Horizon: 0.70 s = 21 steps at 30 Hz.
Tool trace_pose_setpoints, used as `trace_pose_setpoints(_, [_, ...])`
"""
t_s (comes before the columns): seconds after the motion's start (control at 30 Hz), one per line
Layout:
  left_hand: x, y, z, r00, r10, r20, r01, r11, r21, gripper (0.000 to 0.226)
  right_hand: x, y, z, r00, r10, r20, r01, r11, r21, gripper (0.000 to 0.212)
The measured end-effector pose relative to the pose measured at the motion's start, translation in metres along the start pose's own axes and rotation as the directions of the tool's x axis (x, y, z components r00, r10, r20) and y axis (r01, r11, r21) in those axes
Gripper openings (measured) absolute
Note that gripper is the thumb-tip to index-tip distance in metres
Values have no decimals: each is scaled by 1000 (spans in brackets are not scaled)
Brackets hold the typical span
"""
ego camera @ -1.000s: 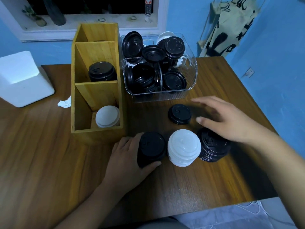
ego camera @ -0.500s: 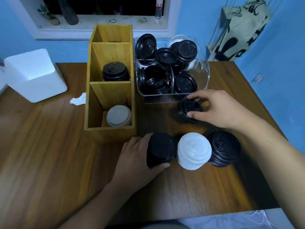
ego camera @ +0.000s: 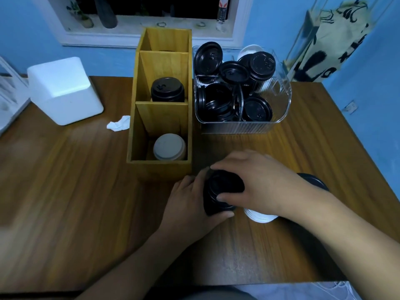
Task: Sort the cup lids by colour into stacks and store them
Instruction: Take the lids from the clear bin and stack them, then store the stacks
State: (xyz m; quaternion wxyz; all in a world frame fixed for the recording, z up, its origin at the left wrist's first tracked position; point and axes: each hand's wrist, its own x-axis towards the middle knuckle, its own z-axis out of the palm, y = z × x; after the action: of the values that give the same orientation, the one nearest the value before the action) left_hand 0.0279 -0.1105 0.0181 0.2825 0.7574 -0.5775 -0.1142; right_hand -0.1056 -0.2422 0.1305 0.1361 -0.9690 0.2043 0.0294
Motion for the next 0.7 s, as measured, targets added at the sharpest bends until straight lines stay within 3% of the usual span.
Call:
trace_pose_setpoints(0.37, [-1,-1,2,1000,-10,-24,10,1000,-1,112,2,-4,17,995,38,90,-33,998,-57,70])
trace_pose_setpoints(0.6, [-2,-1,3,999,44,-22,-44,999,28,94,7,-3,15,991,22,130,-10,996,-93,69])
trace_pose_setpoints(0.7, [-3,-2,3,997,71,-40,-70,997,32,89,11,8,1,991,-7,134,4,1000,21,62])
